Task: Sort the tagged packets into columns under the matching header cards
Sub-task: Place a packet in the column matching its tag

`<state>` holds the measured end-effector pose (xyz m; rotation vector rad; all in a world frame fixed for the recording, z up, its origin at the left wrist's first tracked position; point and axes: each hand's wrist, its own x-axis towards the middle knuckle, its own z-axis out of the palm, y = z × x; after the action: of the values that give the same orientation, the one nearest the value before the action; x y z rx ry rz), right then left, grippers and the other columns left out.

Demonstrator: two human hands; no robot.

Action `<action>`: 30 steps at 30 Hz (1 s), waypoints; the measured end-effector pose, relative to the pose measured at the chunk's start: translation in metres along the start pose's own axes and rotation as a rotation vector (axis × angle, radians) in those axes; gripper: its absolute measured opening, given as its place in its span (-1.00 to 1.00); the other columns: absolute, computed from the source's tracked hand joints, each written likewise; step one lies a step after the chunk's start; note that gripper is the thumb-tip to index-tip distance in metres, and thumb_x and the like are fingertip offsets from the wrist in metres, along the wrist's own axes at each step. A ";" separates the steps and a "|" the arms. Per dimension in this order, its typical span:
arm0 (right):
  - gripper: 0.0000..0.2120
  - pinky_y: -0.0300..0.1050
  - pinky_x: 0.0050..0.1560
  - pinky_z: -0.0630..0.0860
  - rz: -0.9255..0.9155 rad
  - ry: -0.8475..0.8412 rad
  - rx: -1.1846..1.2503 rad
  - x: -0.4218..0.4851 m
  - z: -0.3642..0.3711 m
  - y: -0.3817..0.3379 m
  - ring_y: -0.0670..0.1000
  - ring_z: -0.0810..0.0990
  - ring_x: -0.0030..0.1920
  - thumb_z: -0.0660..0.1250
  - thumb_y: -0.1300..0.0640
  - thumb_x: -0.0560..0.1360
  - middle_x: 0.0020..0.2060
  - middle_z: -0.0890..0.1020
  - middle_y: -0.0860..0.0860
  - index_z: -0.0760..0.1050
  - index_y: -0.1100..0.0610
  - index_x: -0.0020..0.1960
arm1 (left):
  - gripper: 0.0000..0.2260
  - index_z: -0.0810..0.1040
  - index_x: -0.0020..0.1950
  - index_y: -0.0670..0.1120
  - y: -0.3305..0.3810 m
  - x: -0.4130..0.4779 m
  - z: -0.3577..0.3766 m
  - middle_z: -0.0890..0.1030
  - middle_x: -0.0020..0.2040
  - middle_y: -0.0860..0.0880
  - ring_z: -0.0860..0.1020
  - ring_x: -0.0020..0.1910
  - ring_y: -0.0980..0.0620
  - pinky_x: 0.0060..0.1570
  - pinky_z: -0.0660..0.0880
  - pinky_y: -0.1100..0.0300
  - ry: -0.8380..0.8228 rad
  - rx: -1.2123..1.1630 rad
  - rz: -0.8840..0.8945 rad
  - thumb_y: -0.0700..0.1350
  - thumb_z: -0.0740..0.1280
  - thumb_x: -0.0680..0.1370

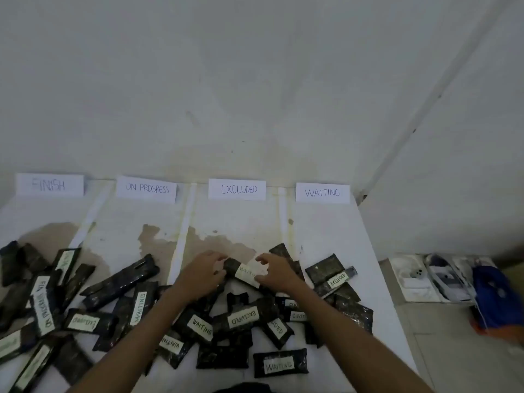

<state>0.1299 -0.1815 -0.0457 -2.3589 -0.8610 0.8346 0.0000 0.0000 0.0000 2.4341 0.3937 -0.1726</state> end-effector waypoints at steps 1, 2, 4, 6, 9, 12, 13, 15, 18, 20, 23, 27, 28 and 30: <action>-0.47 0.06 0.19 0.46 0.028 -0.028 -0.062 0.002 0.009 0.003 0.12 0.44 0.23 0.38 0.02 0.44 0.25 0.45 0.12 0.35 0.13 0.35 | -0.64 0.38 0.35 -0.07 0.000 0.002 0.004 0.44 0.28 -0.02 0.39 0.26 0.01 0.19 0.36 0.17 -0.011 0.008 -0.023 -0.07 0.25 0.56; -0.43 0.07 0.19 0.45 0.045 -0.033 -0.130 0.004 0.017 0.004 0.14 0.42 0.23 0.39 -0.02 0.44 0.25 0.43 0.13 0.31 0.12 0.37 | -0.63 0.38 0.36 -0.06 -0.001 0.004 0.007 0.44 0.28 -0.02 0.40 0.26 0.00 0.19 0.36 0.16 -0.006 0.002 -0.036 -0.07 0.25 0.55; -0.42 0.07 0.12 0.47 0.050 -0.042 -0.264 0.002 0.033 0.006 0.18 0.44 0.18 0.39 -0.07 0.43 0.20 0.43 0.13 0.30 0.09 0.36 | -0.61 0.37 0.36 -0.06 -0.005 0.007 0.015 0.45 0.29 -0.04 0.41 0.24 -0.03 0.21 0.39 0.11 -0.036 0.015 -0.062 -0.05 0.26 0.54; -0.49 0.05 0.05 0.47 0.048 0.009 -0.323 0.006 0.043 0.011 0.19 0.46 0.12 0.37 -0.02 0.44 0.17 0.45 0.13 0.31 0.09 0.32 | -0.60 0.36 0.36 -0.07 -0.009 0.011 0.020 0.45 0.29 -0.06 0.41 0.25 -0.04 0.22 0.40 0.07 -0.061 0.011 -0.087 -0.05 0.26 0.54; -0.57 0.04 -0.02 0.49 0.048 0.063 -0.344 0.007 0.042 0.013 0.17 0.48 0.08 0.34 0.06 0.45 0.13 0.49 0.13 0.33 0.12 0.27 | -0.60 0.36 0.36 -0.10 -0.006 0.013 0.022 0.45 0.28 -0.08 0.41 0.24 -0.06 0.21 0.38 0.09 -0.061 0.023 -0.075 -0.09 0.26 0.54; -0.56 0.07 -0.04 0.52 0.011 0.076 -0.319 0.005 0.042 0.016 0.18 0.51 0.06 0.36 0.06 0.43 0.09 0.51 0.13 0.36 0.13 0.26 | -0.61 0.36 0.36 -0.10 -0.009 0.014 0.026 0.47 0.26 -0.10 0.43 0.21 -0.07 0.16 0.40 0.10 -0.052 0.041 -0.067 -0.09 0.26 0.53; -0.55 0.07 -0.05 0.52 0.008 0.086 -0.301 0.004 0.041 0.018 0.18 0.51 0.06 0.37 0.07 0.42 0.09 0.51 0.13 0.37 0.14 0.26 | -0.60 0.36 0.36 -0.10 -0.009 0.015 0.026 0.46 0.26 -0.10 0.43 0.21 -0.08 0.16 0.41 0.10 -0.041 0.046 -0.064 -0.09 0.27 0.53; -0.52 0.06 -0.04 0.52 -0.001 0.117 -0.270 0.002 0.035 0.022 0.18 0.52 0.07 0.39 0.07 0.41 0.10 0.52 0.13 0.38 0.13 0.28 | -0.59 0.35 0.37 -0.11 -0.009 0.015 0.028 0.46 0.28 -0.11 0.42 0.22 -0.10 0.16 0.40 0.08 -0.001 0.051 -0.053 -0.09 0.27 0.53; -0.47 0.06 0.01 0.51 -0.016 0.161 -0.232 -0.003 0.019 0.026 0.17 0.51 0.11 0.40 0.05 0.39 0.16 0.51 0.12 0.38 0.11 0.32 | -0.57 0.33 0.39 -0.15 -0.003 0.018 0.029 0.43 0.32 -0.13 0.40 0.27 -0.13 0.20 0.37 0.06 0.045 0.069 -0.018 -0.10 0.26 0.54; -0.44 0.04 0.02 0.51 -0.033 0.202 -0.193 -0.007 0.007 0.029 0.15 0.51 0.12 0.41 0.06 0.38 0.19 0.50 0.11 0.37 0.11 0.34 | -0.55 0.31 0.40 -0.16 0.002 0.023 0.028 0.41 0.35 -0.15 0.37 0.30 -0.14 0.23 0.36 0.04 0.040 0.077 0.001 -0.10 0.26 0.54; -0.42 0.03 -0.01 0.51 -0.040 0.282 -0.210 -0.019 -0.011 0.037 0.12 0.52 0.07 0.41 0.08 0.36 0.16 0.52 0.09 0.37 0.08 0.36 | -0.52 0.26 0.43 -0.14 0.011 0.033 0.029 0.34 0.41 -0.14 0.29 0.37 -0.14 0.30 0.31 0.00 0.003 0.081 0.022 -0.09 0.26 0.54; -0.44 0.05 -0.05 0.51 -0.018 0.371 -0.262 -0.034 -0.038 0.058 0.14 0.54 -0.01 0.39 0.12 0.31 0.08 0.55 0.09 0.42 0.09 0.31 | -0.51 0.24 0.45 -0.12 0.026 0.053 0.035 0.30 0.44 -0.12 0.25 0.40 -0.12 0.34 0.27 0.00 -0.034 0.102 0.090 -0.08 0.25 0.54; -0.44 0.05 -0.03 0.50 -0.004 0.392 -0.267 -0.038 -0.046 0.064 0.15 0.55 -0.01 0.40 0.13 0.30 0.09 0.56 0.10 0.43 0.10 0.30 | -0.50 0.24 0.45 -0.12 0.030 0.059 0.037 0.29 0.44 -0.13 0.25 0.41 -0.12 0.34 0.26 0.00 -0.049 0.106 0.102 -0.08 0.25 0.53; -0.45 0.03 -0.02 0.48 0.027 0.420 -0.265 -0.043 -0.062 0.080 0.17 0.55 0.00 0.41 0.15 0.31 0.12 0.56 0.11 0.44 0.11 0.29 | -0.50 0.24 0.45 -0.11 0.040 0.069 0.043 0.29 0.44 -0.13 0.25 0.41 -0.12 0.33 0.26 0.01 -0.071 0.100 0.103 -0.08 0.25 0.53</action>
<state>0.1774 -0.2802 -0.0354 -2.6409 -0.7988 0.2215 0.0775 -0.0402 -0.0249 2.5312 0.2320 -0.2380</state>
